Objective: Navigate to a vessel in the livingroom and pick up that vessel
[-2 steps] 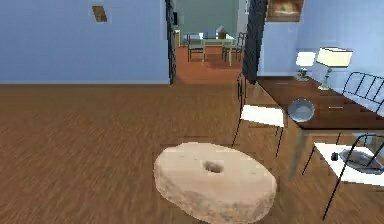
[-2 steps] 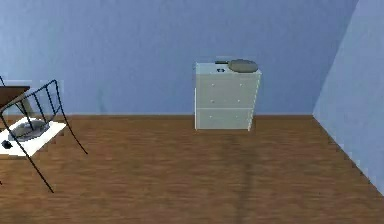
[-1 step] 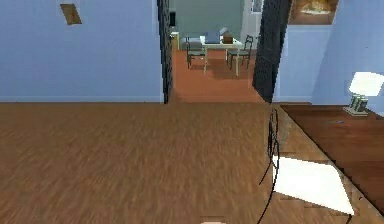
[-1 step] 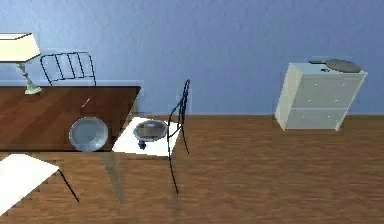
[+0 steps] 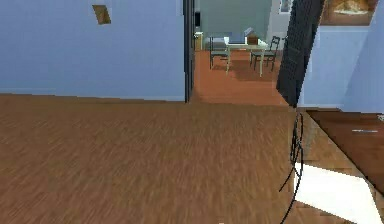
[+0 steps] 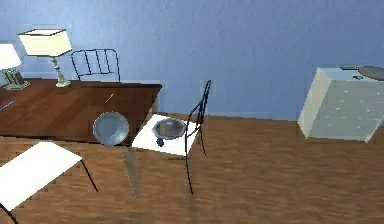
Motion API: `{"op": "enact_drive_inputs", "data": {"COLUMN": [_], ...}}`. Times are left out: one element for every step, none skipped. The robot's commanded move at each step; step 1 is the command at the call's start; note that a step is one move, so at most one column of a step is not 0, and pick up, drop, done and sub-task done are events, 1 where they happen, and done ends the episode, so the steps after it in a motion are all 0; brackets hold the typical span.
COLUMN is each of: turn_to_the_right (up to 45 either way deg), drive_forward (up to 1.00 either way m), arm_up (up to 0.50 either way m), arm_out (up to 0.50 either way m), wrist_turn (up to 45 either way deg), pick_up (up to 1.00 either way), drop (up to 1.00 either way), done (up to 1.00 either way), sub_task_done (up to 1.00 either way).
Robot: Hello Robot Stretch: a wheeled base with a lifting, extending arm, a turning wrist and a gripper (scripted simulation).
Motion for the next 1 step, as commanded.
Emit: {"op": "enact_drive_inputs", "data": {"turn_to_the_right": [0.0], "drive_forward": [0.75], "arm_up": [0.0], "arm_out": [0.0], "wrist_turn": [0.0], "pick_up": [0.0], "drop": [0.0], "done": [0.0], "sub_task_done": [0.0]}}
